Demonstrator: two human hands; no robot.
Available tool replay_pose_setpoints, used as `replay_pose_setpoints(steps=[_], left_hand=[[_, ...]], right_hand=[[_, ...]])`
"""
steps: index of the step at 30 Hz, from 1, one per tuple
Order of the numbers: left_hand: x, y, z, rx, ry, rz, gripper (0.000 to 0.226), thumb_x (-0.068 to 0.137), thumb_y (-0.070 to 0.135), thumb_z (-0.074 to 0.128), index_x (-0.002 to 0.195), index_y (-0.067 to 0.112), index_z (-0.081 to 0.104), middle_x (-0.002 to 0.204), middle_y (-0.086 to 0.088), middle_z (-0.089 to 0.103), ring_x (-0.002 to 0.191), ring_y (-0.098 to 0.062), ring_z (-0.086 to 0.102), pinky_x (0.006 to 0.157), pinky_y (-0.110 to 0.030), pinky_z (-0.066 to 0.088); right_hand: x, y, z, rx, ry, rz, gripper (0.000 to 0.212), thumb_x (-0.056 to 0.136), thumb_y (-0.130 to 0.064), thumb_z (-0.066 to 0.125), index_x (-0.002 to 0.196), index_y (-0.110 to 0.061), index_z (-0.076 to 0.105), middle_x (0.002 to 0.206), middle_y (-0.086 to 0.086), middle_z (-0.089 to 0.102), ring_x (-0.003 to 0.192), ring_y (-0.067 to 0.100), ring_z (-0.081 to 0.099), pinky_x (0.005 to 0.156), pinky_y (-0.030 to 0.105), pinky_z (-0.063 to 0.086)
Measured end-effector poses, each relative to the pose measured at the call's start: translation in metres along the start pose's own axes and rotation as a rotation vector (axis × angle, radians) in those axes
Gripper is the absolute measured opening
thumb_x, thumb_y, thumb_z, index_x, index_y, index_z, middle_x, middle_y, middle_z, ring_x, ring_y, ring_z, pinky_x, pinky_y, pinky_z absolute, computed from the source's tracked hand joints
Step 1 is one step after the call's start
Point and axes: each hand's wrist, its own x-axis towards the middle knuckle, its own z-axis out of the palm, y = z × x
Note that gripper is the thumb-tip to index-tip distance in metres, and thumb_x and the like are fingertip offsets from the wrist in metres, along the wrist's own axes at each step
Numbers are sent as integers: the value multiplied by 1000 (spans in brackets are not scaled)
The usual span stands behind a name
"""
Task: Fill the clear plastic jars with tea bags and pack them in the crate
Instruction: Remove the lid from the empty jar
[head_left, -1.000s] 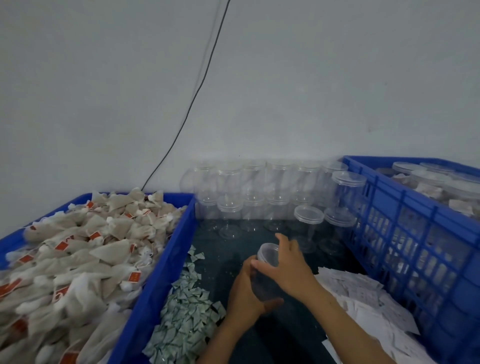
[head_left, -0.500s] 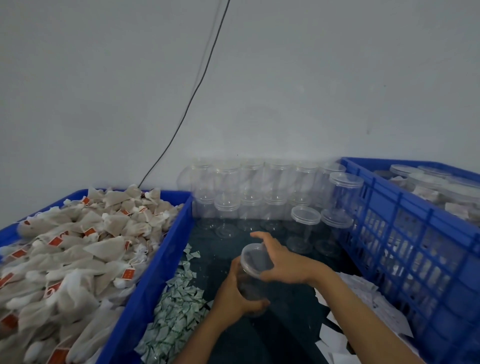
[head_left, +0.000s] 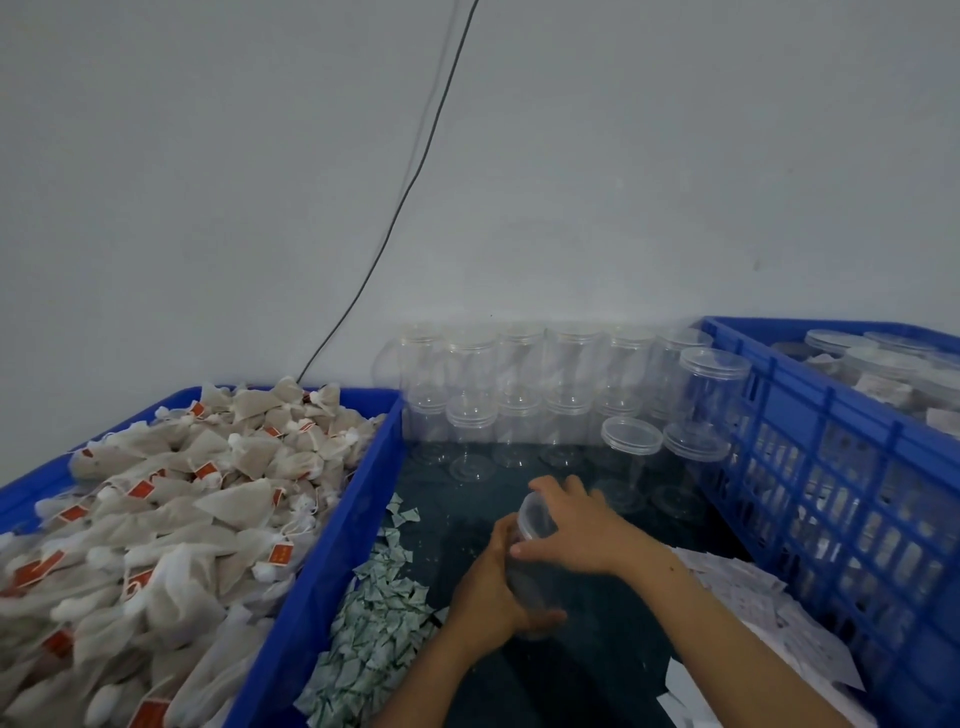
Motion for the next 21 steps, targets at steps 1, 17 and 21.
replay_pose_setpoints(steps=[1,17,21], left_hand=[[0,-1,-1,-2,-1,-1,99,49,45,91,125,64,30,120,31,58,112,5,57,94,-33,53],[-10,-21,-5,-187,2,-80,100,50,31,93,129,43,33,134,4,50,123,-8,54,105,-30,45],[-10,-20,-6,-165,-1,-95,99,50,30,93,126,50,34,135,6,50,122,-7,55,103,-26,45]], right_hand=[[0,2,-4,19,-27,-69,85,78,-49,71,146,-32,23,143,5,28,137,34,22,108,46,33],[-4,83,65,885,598,186,71,60,-9,89,107,-19,37,117,6,38,107,23,48,68,17,39],[-11,88,106,857,499,154,67,59,-14,90,99,-27,38,113,5,48,108,24,52,90,39,47]])
